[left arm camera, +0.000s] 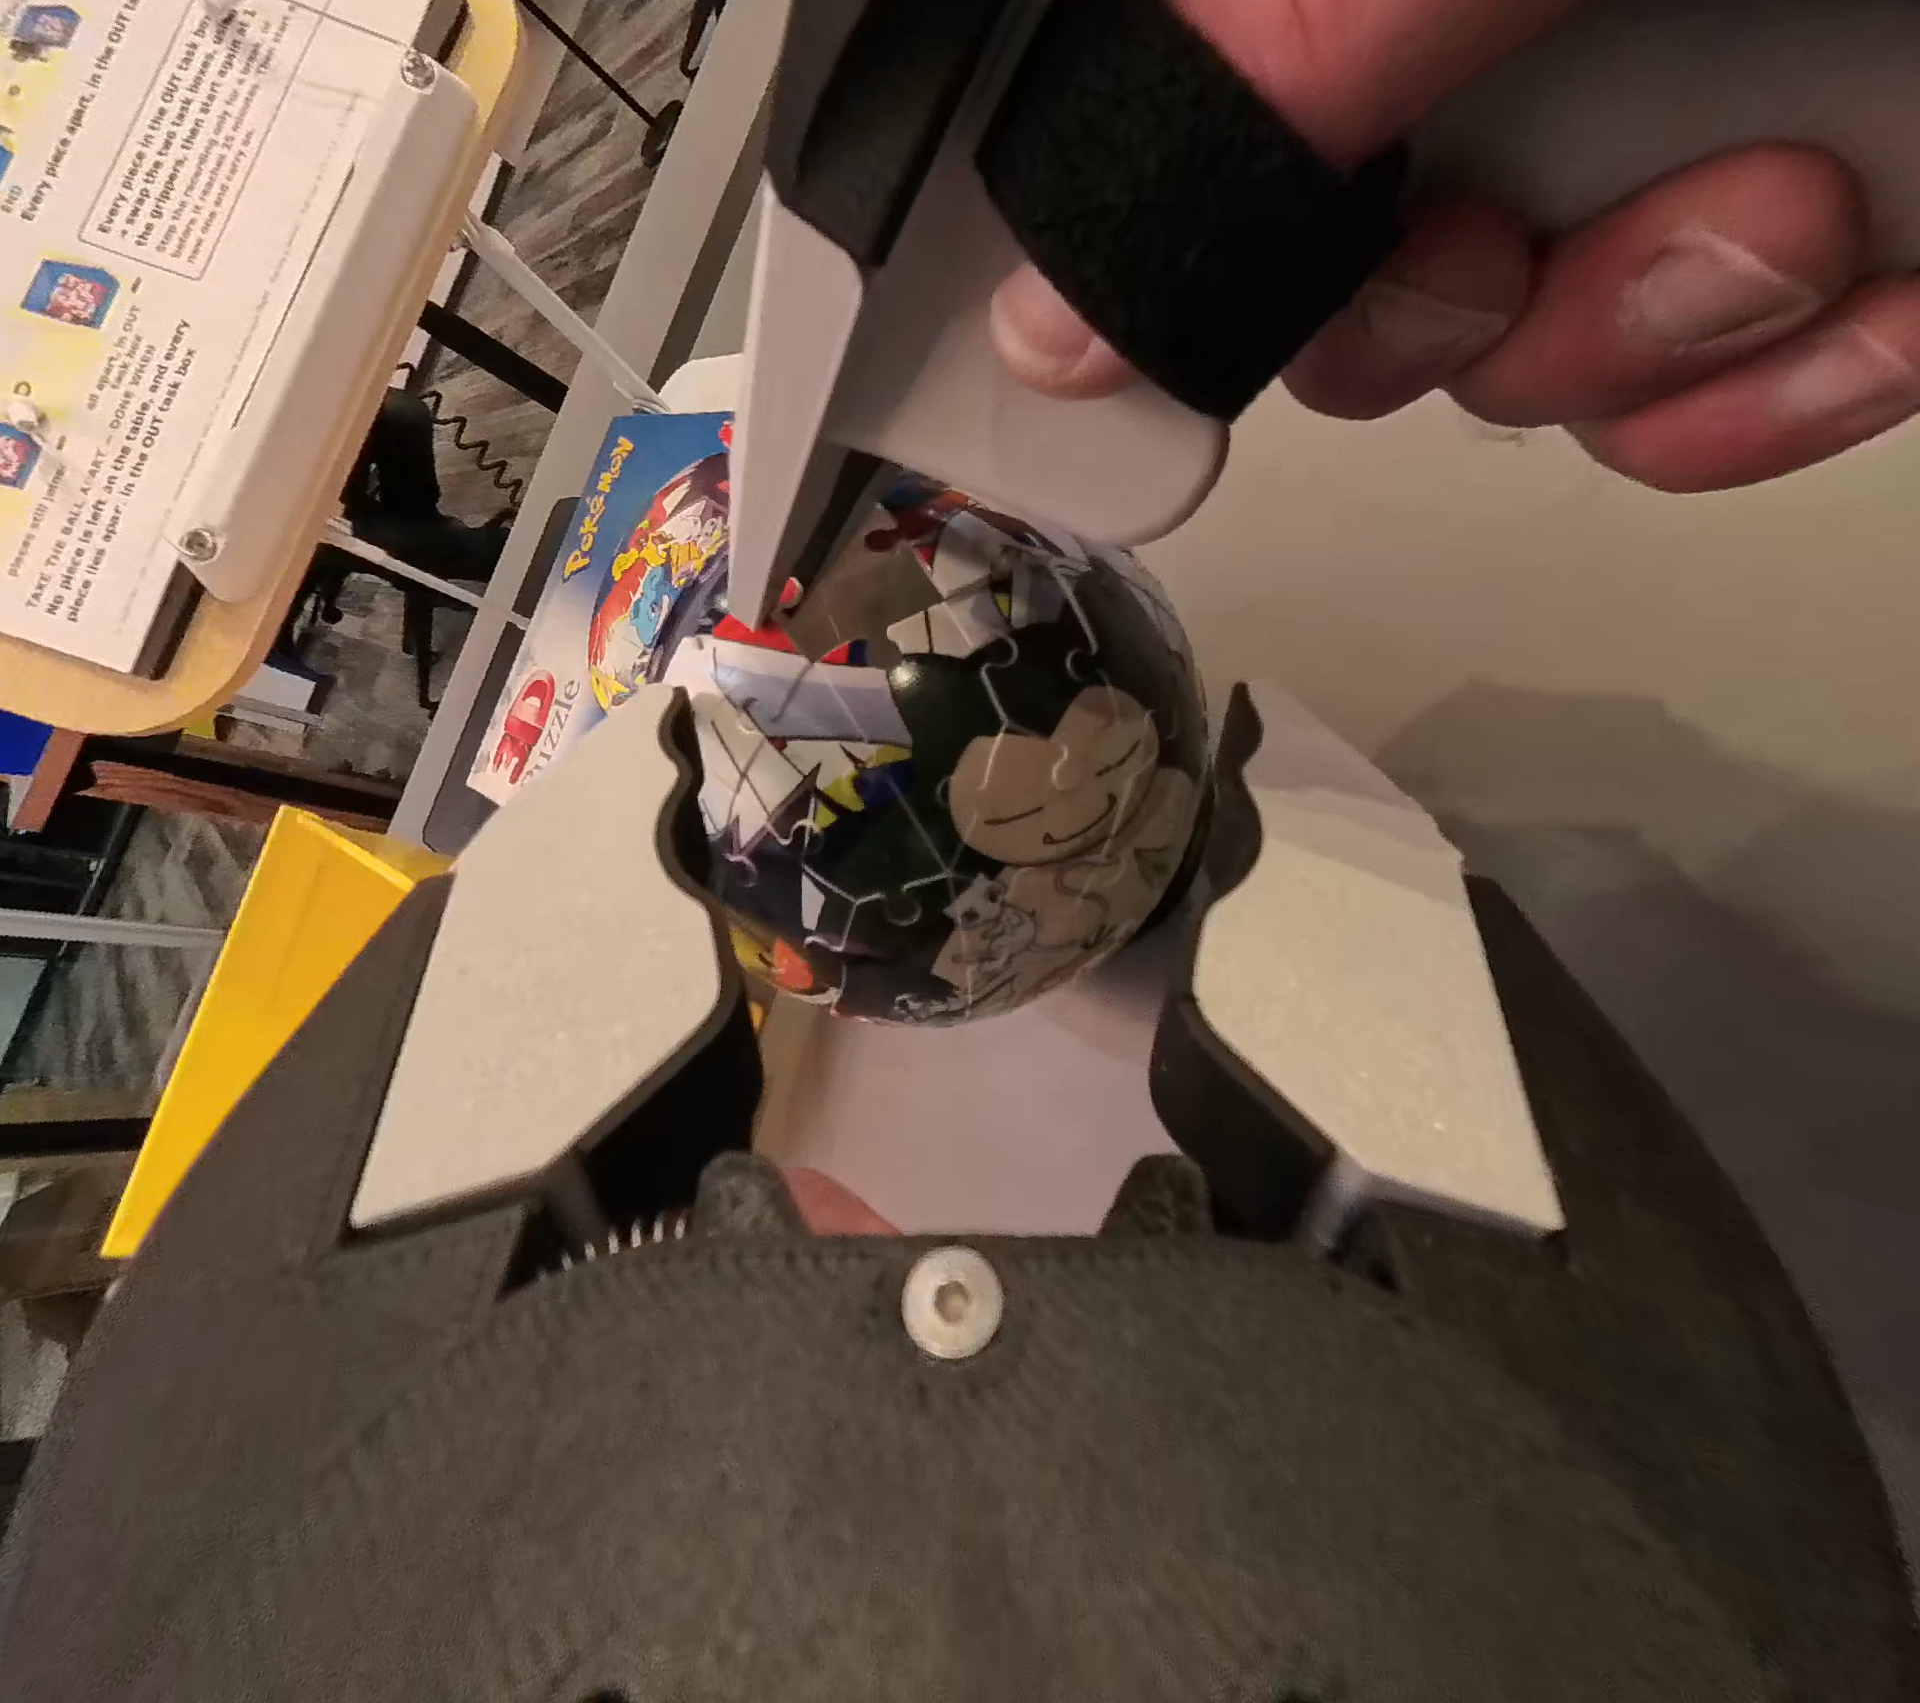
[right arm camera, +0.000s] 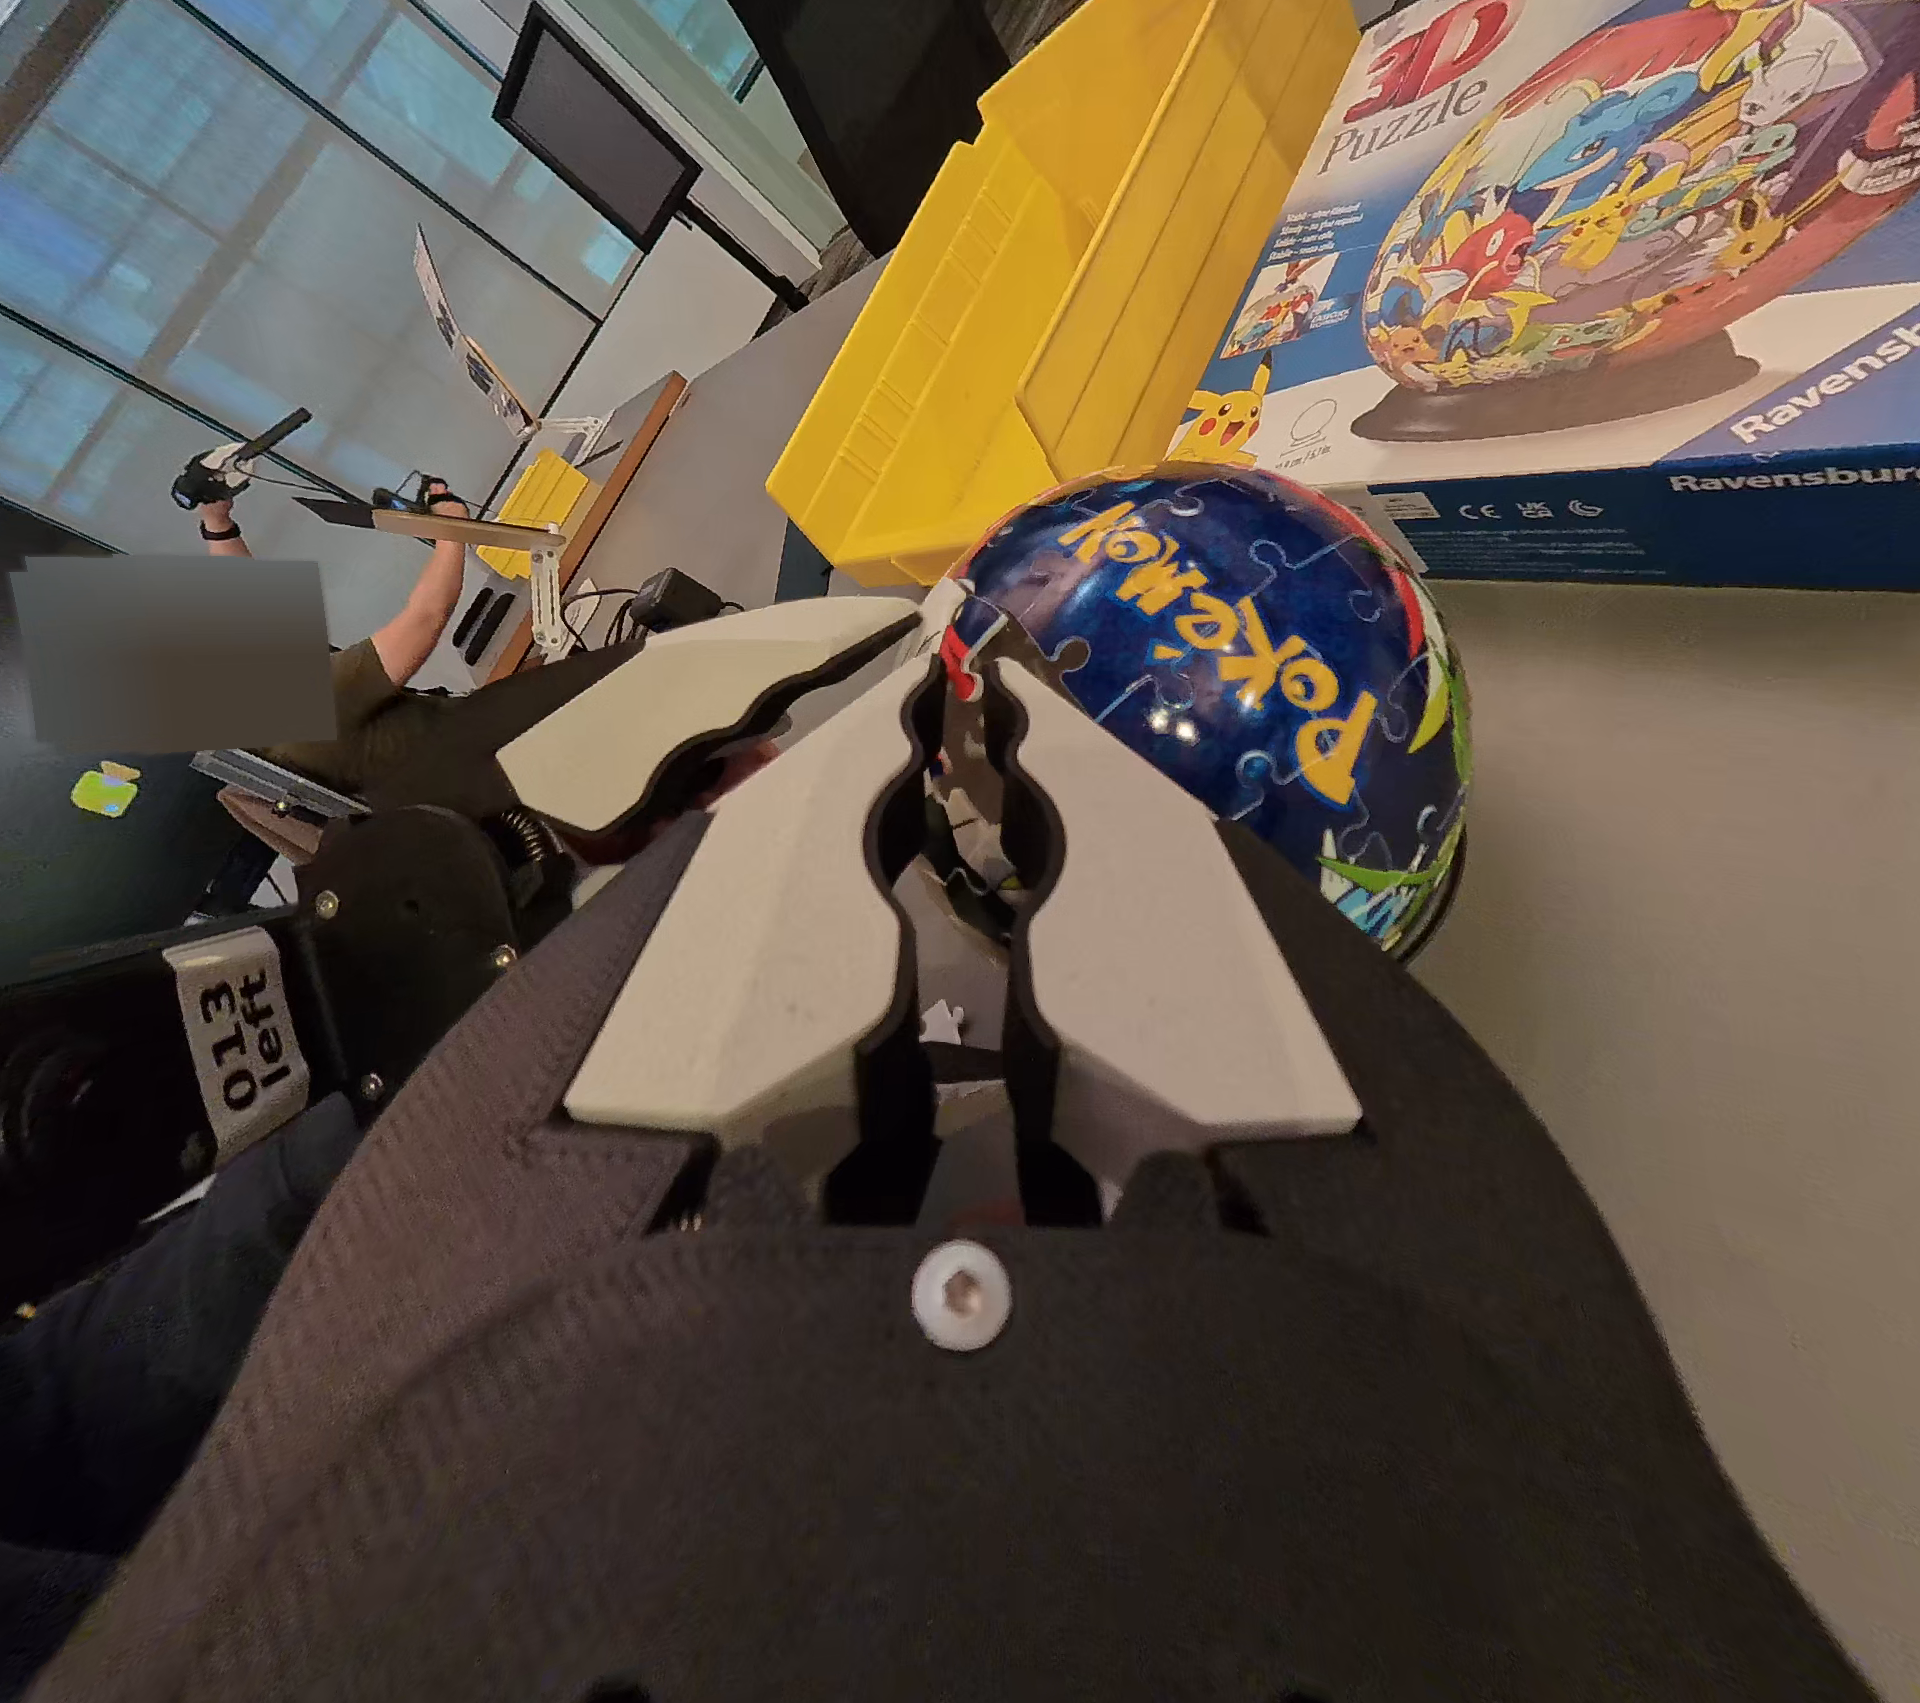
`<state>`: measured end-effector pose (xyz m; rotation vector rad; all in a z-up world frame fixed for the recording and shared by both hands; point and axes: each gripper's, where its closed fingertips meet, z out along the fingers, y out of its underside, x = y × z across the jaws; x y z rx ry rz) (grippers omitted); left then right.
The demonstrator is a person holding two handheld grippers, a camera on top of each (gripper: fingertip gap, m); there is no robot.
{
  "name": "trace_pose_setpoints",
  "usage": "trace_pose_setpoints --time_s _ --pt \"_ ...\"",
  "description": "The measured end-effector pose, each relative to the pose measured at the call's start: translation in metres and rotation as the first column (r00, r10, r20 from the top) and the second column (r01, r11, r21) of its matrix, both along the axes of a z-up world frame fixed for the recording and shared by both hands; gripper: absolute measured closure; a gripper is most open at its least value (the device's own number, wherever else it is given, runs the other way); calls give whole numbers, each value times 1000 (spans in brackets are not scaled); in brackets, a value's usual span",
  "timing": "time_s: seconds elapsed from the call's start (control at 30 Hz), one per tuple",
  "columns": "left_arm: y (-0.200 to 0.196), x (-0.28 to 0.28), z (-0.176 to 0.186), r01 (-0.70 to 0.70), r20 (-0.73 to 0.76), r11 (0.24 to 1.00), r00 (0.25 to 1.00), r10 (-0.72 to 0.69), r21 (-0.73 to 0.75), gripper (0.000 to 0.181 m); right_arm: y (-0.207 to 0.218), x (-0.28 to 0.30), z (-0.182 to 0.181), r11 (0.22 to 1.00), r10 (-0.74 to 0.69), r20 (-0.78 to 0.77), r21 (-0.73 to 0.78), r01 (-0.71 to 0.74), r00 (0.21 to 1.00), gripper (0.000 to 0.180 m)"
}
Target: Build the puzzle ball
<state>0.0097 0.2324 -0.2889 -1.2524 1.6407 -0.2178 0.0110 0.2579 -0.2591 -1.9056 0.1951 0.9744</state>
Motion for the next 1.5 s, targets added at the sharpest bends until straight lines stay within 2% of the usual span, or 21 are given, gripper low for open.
trace_pose_setpoints --time_s 0.27,0.33,0.4,0.5,0.57,0.7,0.8,0.93,1.07,1.2,1.43,1.5 --pt "2 0 -2 -4 -19 1000 1000 5 21 87 -10 5 11 999 26 41 38 -28 999 165" --pt "2 0 -1 -8 -18 1000 1000 8 25 88 -10 16 19 997 19 106 70 -26 994 164" --pt "2 0 -2 -10 -19 999 1000 11 33 87 -5 23 20 995 54 218 74 -71 975 153" --pt "2 0 -3 -14 -22 999 1000 15 43 86 8 37 27 980 45 411 158 -120 911 153" --pt "2 0 -3 -17 -23 999 1000 18 46 87 9 30 20 968 154 490 101 -231 858 151" --pt "3 0 -3 -21 -26 998 999 23 51 87 8 22 8 926 233 695 54 -373 680 148" --pt "3 1 -3 -22 -26 998 999 23 51 87 4 17 0 895 266 789 10 -445 554 147" --pt "4 1 -4 -23 -39 998 999 26 61 86 6 16 -1 882 248 848 3 -472 468 149" --pt "5 1 -5 -22 -57 997 998 26 79 85 5 15 -2 873 256 866 -16 -488 430 155" --pt "5 1 -5 -19 -64 996 998 25 86 86 3 12 2 859 268 866 -16 -512 423 151" --pt "6 0 -5 -14 -69 996 997 20 91 87 5 15 0 818 243 933 -50 -573 265 153" --pt "6 -1 -5 -12 -75 995 997 19 97 88 5 17 -2 805 221 955 -66 -590 196 154"
